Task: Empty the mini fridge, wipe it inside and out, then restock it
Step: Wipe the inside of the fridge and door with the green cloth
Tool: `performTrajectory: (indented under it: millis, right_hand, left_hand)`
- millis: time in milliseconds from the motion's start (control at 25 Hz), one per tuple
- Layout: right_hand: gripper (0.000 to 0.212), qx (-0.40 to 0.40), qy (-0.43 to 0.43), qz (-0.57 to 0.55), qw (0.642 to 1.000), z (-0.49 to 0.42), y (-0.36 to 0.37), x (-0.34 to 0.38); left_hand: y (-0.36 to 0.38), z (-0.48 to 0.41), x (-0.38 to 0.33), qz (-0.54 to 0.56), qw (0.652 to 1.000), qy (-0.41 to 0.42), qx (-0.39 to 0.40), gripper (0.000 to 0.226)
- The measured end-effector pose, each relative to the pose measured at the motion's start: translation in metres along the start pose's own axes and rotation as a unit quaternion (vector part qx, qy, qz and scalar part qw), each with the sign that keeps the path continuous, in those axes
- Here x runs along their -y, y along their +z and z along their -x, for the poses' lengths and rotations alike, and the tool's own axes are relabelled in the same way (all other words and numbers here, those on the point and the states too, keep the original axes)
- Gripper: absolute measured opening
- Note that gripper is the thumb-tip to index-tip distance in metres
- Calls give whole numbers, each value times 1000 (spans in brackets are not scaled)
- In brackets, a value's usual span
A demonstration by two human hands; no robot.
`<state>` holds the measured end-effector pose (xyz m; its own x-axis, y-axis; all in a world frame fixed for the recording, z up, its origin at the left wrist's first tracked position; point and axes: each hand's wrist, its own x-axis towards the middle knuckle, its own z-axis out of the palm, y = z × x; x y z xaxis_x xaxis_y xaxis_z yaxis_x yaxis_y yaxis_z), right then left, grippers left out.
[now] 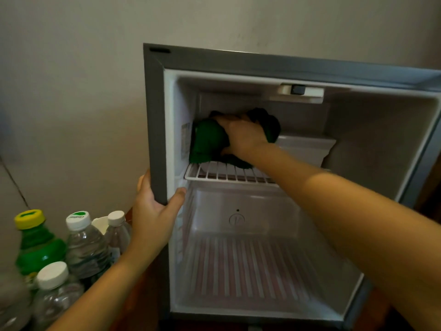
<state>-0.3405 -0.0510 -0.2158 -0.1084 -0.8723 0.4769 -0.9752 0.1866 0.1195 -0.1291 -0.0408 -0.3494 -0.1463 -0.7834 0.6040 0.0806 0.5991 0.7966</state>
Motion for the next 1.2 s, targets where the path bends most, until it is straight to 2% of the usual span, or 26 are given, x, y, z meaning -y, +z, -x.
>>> performTrajectory:
  millis: [80,280,400,600,760,920,1040,1120,1200]
  right_hand:
    - [95,20,59,5,998,12,-4,-28]
    - [80,-28,197,27,980,55,-7,-88]
    - [64,-54,187,10,981,52,-6,-73]
    - [50,-106,50,-11,993,-3,13,29]
    - [55,-58,10,-34,998,0,3,22]
    - [53,-28,109,-47,993,38,-12,-42]
    - [45,-66,212,-13,975,59,-13,-74]
    - [47,-65,225,-1,972,57,-11,-71]
    - [58,-62,213,-11,975,45,-6,-45]
  left_hand:
    - [-3,0,0,-8,1000,5,7,65]
    - [-3,-1,4,-1,1000,11,20,66]
    - [0,-2,7,10,1000,19,6,58]
    - [2,-2,5,15,1000,24,-6,62]
    - [-1,-2,7,-8,1000,25,-9,65]
    - [-3,-3,8,-18,1000,17,5,71]
    - [-1,-1,4,-10,1000,25,-1,72]
    - [0,-1,4,-4,1000,28,-6,71]
    - [0,-2,6,-3,1000,28,-10,71]
